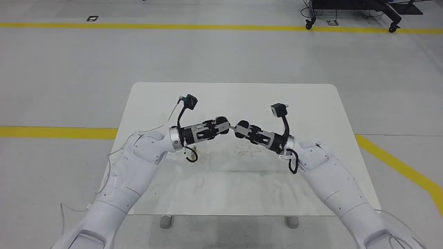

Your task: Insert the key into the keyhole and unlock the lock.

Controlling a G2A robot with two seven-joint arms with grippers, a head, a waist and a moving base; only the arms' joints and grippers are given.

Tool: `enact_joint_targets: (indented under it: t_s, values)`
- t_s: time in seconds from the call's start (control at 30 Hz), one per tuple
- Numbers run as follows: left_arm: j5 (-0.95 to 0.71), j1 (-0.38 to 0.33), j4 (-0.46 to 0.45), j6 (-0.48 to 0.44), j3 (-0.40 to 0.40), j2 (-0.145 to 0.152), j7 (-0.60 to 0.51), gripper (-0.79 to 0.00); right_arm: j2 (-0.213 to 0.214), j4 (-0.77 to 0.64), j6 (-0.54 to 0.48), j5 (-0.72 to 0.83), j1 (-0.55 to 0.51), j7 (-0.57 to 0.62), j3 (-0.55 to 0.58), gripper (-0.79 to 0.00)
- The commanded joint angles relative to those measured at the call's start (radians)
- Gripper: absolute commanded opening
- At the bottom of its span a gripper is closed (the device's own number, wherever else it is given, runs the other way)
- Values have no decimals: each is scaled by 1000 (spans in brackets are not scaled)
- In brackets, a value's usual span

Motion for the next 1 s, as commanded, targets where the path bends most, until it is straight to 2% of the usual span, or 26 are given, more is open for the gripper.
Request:
enact_joint_targets:
  t_s: [0.0, 0.33, 0.5, 0.57, 0.67, 0.77, 0.87, 0.97]
  values:
    - [-1, 0, 0, 0, 0, 0, 0, 0, 2, 4, -9, 10, 0, 5, 5, -785]
    - [-1, 0, 0, 0, 0, 0, 0, 0, 8, 27, -38, 60, -6, -15, 35, -785]
    - [147, 39, -90, 61, -51, 16, 104, 0, 8, 27, -38, 60, -6, -15, 35, -785]
    - [214, 63, -142, 86, -84, 28, 128, 0, 8, 27, -38, 60, -6, -15, 35, -785]
    - [360, 120, -273, 146, -155, 56, 108, 0, 8, 27, -38, 60, -6, -15, 35, -785]
    - [530, 188, -447, 253, -225, 86, -15, 0, 8, 27, -38, 60, -6, -15, 35, -785]
    - [671, 267, -644, 389, -275, 111, -186, 0, 8, 27, -38, 60, -6, -15, 35, -785]
    - [784, 317, -755, 495, -281, 122, -296, 0, 8, 27, -38, 60, -6, -15, 35, -785]
